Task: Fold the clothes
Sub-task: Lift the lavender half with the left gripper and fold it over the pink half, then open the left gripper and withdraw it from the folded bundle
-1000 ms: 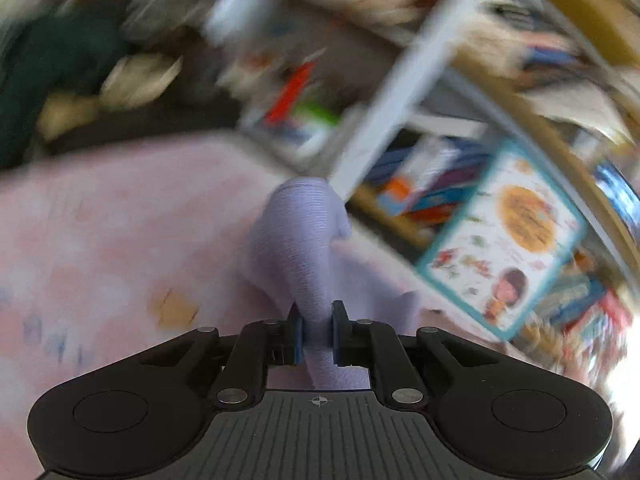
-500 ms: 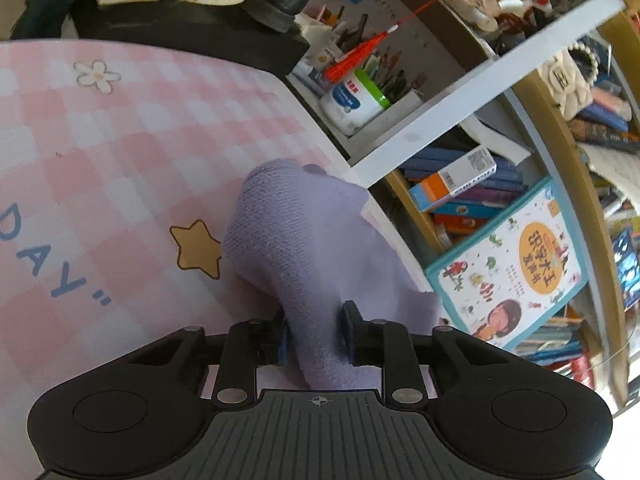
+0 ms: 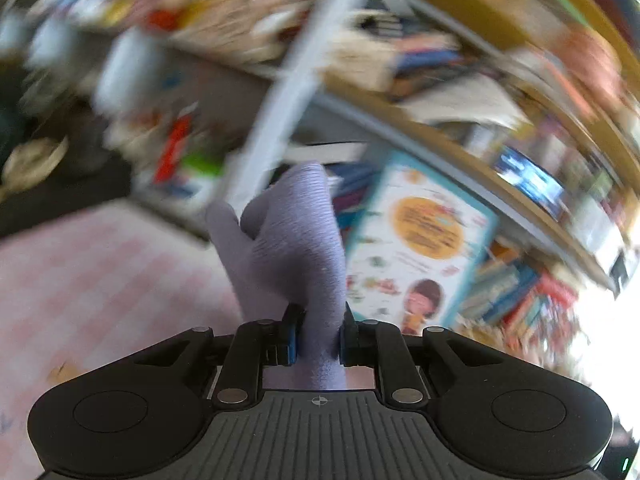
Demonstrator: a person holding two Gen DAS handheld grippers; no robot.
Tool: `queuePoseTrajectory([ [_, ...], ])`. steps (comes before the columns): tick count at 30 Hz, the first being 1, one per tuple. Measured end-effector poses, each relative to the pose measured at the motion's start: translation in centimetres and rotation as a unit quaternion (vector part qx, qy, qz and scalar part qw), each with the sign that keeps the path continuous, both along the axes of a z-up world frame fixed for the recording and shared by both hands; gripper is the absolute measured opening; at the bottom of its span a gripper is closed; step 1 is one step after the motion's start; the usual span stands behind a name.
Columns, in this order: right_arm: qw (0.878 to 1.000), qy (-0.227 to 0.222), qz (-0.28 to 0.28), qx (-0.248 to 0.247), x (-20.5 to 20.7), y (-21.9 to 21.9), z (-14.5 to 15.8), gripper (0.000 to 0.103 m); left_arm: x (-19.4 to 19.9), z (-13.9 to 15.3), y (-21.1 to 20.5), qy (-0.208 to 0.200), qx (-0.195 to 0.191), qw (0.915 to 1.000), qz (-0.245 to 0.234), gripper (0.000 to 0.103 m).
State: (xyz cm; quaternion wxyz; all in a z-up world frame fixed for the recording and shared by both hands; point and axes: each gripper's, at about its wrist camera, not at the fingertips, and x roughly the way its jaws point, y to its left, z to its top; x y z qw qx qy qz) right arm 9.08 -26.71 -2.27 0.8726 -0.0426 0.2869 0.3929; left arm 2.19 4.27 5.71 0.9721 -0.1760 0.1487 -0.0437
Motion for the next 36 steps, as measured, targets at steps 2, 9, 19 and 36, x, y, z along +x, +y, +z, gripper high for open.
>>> queuePoseTrajectory([
  [2, 1.000, 0.001, 0.000, 0.001, 0.0, 0.0, 0.0, 0.036, -0.1, 0.7, -3.2, -0.014, 0.064, 0.9975, -0.028, 0.017],
  [9, 1.000, 0.004, 0.003, 0.001, 0.1, -0.2, 0.0, 0.036, -0.3, -3.9, -16.4, 0.036, 0.325, 0.9273, -0.182, 0.036],
  [19, 0.993, 0.094, 0.028, 0.062, 2.4, -4.0, -0.1, 0.050, 0.2, -3.5, -14.6, 0.060, 0.231, 0.9424, -0.235, 0.070],
  [36, 0.993, -0.031, -0.043, 0.106, 0.0, -6.7, 6.6, 0.088, 0.8, -0.8, -2.8, 0.049, 0.104, 0.9891, -0.092, 0.083],
])
